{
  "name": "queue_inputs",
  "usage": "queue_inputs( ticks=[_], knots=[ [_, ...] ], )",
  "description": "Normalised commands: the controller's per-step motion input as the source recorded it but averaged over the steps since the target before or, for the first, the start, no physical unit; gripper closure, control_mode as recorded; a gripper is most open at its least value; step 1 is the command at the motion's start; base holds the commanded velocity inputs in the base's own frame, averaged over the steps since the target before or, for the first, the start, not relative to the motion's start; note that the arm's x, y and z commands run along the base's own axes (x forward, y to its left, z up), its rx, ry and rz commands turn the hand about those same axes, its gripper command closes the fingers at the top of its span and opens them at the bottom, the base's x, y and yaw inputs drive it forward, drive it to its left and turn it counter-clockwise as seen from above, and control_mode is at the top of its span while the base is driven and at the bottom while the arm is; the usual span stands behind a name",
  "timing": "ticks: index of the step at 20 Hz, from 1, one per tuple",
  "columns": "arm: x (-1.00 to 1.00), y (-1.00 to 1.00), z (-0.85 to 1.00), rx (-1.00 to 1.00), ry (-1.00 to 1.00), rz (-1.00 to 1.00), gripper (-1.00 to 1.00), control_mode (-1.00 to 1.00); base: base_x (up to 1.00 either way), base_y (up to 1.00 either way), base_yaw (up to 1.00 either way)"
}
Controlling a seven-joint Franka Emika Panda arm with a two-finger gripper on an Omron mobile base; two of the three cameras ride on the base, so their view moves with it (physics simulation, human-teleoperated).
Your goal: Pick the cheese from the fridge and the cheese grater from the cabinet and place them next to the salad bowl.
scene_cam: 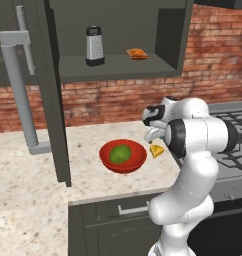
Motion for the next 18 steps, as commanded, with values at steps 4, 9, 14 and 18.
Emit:
queue_inputs(
  ticks=[4,9,14,18],
  knots=[
    [-0.21,0.00,0.71,0.00,-0.09,0.00,-1.00,-1.00,0.00,0.00,0.00],
    [-0.53,0.00,0.71,0.00,-0.20,0.00,-1.00,-1.00,0.00,0.00,0.00],
    [-0.68,0.00,0.65,0.00,-0.25,0.00,-1.00,-1.00,0.00,0.00,0.00],
    [-0.70,0.01,0.62,0.00,-0.25,0.00,-1.00,-1.00,0.00,0.00,0.00]
  ],
)
